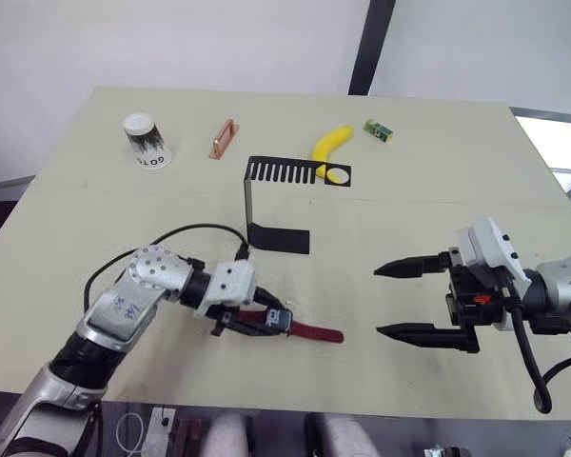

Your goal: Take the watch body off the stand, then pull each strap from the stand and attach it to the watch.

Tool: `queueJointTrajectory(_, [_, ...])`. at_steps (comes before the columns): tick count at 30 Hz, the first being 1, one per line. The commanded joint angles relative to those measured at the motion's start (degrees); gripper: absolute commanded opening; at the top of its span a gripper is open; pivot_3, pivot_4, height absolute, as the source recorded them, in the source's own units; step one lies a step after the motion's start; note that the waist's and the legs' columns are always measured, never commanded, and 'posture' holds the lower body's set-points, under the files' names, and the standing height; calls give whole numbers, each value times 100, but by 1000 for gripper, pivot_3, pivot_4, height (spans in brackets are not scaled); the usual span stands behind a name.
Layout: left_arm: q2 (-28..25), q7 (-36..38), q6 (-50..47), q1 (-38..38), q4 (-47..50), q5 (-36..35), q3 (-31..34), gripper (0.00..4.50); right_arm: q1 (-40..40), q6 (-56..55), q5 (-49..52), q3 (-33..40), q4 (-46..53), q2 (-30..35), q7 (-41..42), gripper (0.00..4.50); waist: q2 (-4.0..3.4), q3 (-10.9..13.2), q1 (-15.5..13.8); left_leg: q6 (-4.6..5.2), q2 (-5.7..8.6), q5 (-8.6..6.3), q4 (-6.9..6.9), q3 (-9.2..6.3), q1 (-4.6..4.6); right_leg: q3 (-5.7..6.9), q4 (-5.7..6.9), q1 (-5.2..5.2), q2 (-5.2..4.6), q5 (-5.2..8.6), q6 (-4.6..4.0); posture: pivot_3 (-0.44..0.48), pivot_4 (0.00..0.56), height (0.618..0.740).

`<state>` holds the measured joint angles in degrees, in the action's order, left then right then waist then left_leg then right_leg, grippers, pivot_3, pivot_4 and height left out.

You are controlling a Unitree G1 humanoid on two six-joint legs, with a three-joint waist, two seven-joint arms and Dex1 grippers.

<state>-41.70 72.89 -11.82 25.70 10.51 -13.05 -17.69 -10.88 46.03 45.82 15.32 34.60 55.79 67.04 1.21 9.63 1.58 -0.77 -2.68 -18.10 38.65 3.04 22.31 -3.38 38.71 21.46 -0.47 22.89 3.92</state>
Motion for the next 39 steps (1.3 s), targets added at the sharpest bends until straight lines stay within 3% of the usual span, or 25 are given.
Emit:
queueJointTrajectory(1, [-12,-101,352,-35,56,223,29,1606,96,-222,-18,-10,224,109,-3,4491,0,0,0,1,0,0,0,0,0,0,0,0,0,0,0,0,150,740])
queueJointTrajectory(6, [22,-183,696,-106,8,479,-21,1606,209,-370,-55,-38,311,164,-33,4491,0,0,3,2,0,-1,-1,0,0,0,0,0,0,0,0,0,150,740])
queueJointTrajectory(11, [164,-216,-90,-87,183,68,136,1606,185,-409,-6,-43,325,210,-104,4491,0,0,2,2,-1,-1,0,-1,-1,1,5,0,1,0,0,0,150,740])
queueJointTrajectory(14, [281,-308,-1301,59,326,-557,329,1606,198,-560,-131,-71,391,239,-155,4491,0,0,0,2,-1,-1,0,-1,0,1,8,0,1,0,0,0,150,740])
queueJointTrajectory(20, [951,-1127,-4715,878,-23,-2280,1097,1606,-50,-1010,-1098,-619,628,128,-878,4491,0,0,2,2,0,-1,9,-8,6,6,22,1,0,0,0,0,150,740])
queueJointTrajectory(24, [1570,-1826,-6093,1276,-520,-2860,1649,1606,-454,-299,-1293,-1088,870,-32,-1799,4491,0,0,17,-1,0,0,10,-10,7,6,30,4,2,0,0,0,150,740])
queueJointTrajectory(31, [2459,-2772,-7023,1613,-997,-3232,2365,1606,-998,730,-1746,-1923,1177,-413,-3021,4491,0,0,-1,-5,1,3,18,-21,12,7,31,9,0,0,0,0,150,740])
queueJointTrajectory(39, [2792,-3157,-7077,1614,-1144,-3268,2498,1606,-1247,787,-2542,-2654,1161,-674,-3599,4491,0,0,18,-7,3,4,17,-21,12,7,31,11,0,0,0,0,150,740])
